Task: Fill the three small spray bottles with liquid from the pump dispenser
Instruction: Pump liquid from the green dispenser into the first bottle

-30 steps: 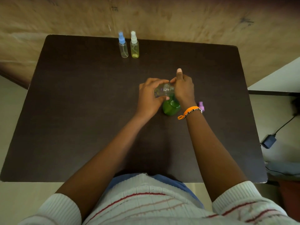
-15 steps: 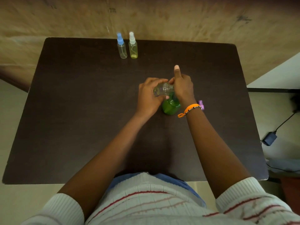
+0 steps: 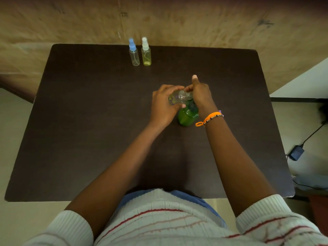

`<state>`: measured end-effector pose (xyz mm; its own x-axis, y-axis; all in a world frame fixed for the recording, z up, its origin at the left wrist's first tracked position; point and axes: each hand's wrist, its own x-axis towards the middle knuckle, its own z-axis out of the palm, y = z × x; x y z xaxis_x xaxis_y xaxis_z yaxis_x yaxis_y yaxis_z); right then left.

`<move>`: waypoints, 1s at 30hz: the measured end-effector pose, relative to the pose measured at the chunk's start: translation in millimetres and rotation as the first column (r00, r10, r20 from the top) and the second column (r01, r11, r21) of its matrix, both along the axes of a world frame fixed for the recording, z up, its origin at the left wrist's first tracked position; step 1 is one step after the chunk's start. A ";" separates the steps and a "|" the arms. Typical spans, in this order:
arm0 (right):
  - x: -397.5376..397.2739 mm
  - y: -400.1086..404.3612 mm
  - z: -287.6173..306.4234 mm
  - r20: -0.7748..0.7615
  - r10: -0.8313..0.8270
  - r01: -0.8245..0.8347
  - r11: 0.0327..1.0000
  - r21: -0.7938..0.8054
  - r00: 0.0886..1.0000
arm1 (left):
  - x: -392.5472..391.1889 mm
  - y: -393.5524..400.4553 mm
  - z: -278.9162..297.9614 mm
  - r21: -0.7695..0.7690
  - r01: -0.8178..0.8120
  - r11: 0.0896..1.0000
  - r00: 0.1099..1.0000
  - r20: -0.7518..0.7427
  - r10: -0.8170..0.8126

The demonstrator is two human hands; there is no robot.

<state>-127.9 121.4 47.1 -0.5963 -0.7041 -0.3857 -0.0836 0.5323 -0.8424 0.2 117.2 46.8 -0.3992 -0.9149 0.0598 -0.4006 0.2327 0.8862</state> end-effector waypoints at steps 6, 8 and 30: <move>2.4 -0.5 -6.4 -0.046 -0.029 0.028 0.999 -0.018 0.999 | -0.4 1.4 -4.4 0.003 0.002 1.000 1.000 -0.011 -0.002; 1.5 0.1 -6.5 -0.049 -0.024 0.024 1.000 -0.005 0.998 | 0.3 0.4 -5.8 -0.003 0.008 1.000 1.000 -0.015 -0.008; -3.7 -6.8 -4.4 0.018 0.002 -0.003 0.998 0.059 1.000 | -2.9 -4.0 -8.2 0.014 -0.003 1.000 0.999 -0.046 0.004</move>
<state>-131.6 114.6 42.7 -0.5874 -0.6809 -0.4375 -0.0699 0.5812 -0.8108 -2.7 113.2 38.6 -0.3930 -0.9172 0.0654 -0.3599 0.2189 0.9069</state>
